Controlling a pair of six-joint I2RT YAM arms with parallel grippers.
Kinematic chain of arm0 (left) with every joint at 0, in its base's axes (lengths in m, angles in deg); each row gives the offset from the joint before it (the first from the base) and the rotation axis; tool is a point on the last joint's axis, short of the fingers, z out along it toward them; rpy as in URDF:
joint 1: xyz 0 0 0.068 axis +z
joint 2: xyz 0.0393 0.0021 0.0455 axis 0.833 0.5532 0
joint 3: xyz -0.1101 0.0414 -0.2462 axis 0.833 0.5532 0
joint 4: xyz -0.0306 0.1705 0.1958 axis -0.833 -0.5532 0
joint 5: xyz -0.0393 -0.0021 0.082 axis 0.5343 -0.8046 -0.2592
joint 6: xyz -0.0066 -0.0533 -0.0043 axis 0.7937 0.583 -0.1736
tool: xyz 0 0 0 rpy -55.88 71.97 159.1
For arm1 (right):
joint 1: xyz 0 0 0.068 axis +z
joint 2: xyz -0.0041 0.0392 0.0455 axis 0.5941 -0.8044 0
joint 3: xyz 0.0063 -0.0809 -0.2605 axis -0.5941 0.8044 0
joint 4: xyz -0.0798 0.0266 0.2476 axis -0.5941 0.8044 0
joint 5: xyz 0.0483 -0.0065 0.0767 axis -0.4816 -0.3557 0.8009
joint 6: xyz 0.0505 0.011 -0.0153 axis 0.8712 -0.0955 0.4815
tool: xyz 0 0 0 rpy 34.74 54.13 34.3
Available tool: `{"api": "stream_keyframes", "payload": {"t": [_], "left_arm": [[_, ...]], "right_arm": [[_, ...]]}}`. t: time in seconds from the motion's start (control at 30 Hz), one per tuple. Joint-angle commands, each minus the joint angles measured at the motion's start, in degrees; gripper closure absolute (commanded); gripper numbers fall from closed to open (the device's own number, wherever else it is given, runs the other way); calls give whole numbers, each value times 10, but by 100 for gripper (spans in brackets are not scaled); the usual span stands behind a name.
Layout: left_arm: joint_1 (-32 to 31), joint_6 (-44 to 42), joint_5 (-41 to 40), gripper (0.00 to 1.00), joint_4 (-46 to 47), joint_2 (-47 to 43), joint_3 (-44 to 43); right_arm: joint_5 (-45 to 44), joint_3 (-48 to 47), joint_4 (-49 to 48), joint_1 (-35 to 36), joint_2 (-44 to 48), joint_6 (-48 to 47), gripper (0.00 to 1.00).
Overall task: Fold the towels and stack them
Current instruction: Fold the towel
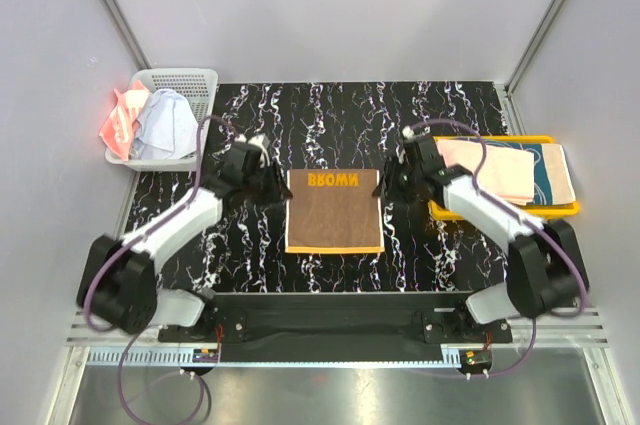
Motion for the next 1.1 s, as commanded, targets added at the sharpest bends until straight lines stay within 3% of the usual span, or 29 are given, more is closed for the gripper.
{"api": "stream_keyframes", "payload": {"t": [0.0,0.17,0.37,0.53,0.87,1.07], "left_arm": [[26,-11,-42,59,54,78,-73],[72,-46,-32,60,53,206,-166],[85,-63,-19,63,62,298,-219],[85,-70,-7,62,70,329,-226],[83,-69,-6,58,78,289,-211],[78,-81,22,58,53,357,-252]], "right_arm": [[-67,-92,-14,-4,-84,-27,52],[-93,-205,-16,-13,-228,-49,53],[-119,-281,13,-16,-317,-52,55],[-142,-309,33,-16,-340,-59,55],[-145,-328,43,-16,-367,-62,54],[-153,-341,53,-16,-375,-66,53]]}}
